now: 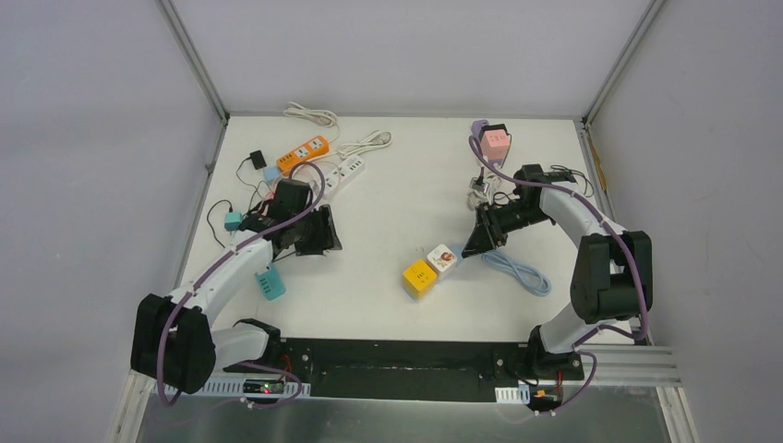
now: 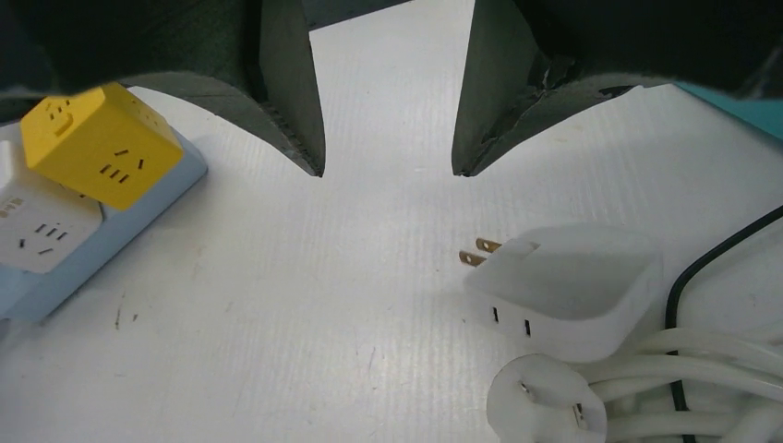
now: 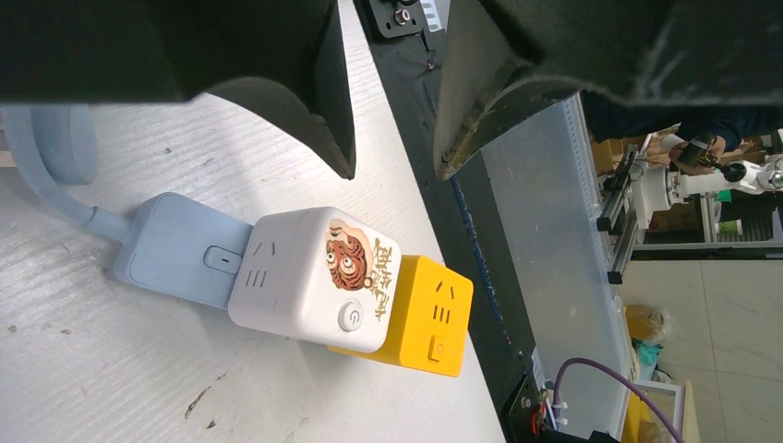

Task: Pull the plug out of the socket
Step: Place the plug at the center of the board.

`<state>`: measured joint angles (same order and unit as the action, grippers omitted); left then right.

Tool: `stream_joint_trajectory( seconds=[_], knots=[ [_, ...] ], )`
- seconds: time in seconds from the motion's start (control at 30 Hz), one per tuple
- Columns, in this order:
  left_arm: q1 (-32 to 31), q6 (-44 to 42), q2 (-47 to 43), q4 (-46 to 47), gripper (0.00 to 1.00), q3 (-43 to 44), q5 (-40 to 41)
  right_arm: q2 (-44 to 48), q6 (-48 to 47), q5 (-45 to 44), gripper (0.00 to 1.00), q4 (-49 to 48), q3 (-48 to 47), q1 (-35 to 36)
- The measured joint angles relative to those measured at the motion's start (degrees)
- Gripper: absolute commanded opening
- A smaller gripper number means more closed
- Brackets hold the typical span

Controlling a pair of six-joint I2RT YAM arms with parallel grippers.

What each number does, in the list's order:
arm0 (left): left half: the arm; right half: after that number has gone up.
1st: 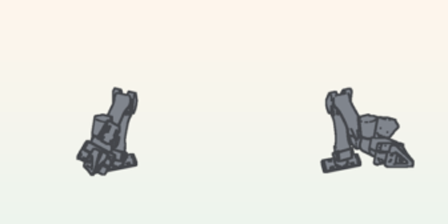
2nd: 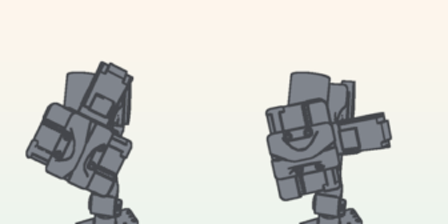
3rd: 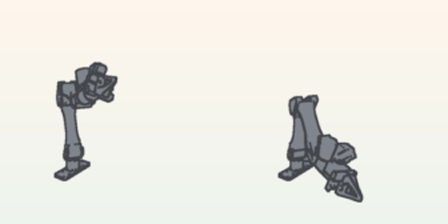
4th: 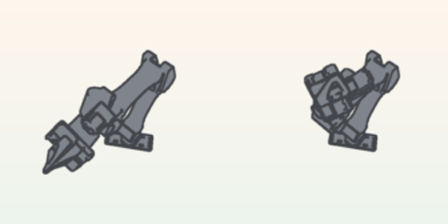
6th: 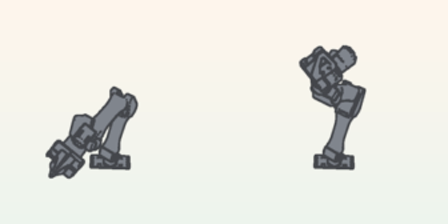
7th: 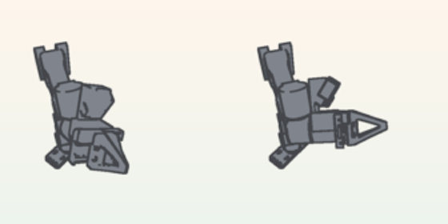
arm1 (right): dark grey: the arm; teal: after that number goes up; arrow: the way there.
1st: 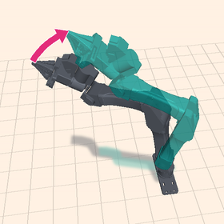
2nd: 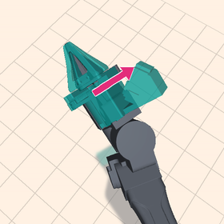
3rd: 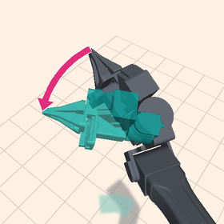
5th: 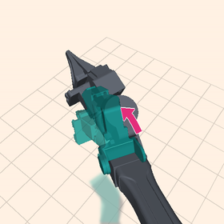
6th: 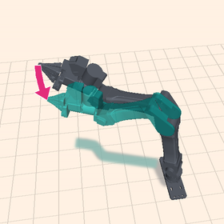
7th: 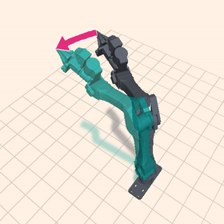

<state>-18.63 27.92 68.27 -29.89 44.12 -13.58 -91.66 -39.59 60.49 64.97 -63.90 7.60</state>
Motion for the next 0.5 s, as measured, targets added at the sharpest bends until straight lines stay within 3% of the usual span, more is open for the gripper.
stream_joint_trajectory(
  seconds=[0.2, 0.5],
  knots=[
    [0.0, 0.6, -4.1, 1.2, 0.55, 0.0, -1.6, 0.0, 0.0, 0.0, 0.4, 0.0, 0.0, 0.0],
    [0.0, 3.3, -9.0, 3.6, 0.68, 0.0, -4.2, 0.0, 0.0, 0.0, 0.4, 0.0, 0.0, 0.0]
  ],
)
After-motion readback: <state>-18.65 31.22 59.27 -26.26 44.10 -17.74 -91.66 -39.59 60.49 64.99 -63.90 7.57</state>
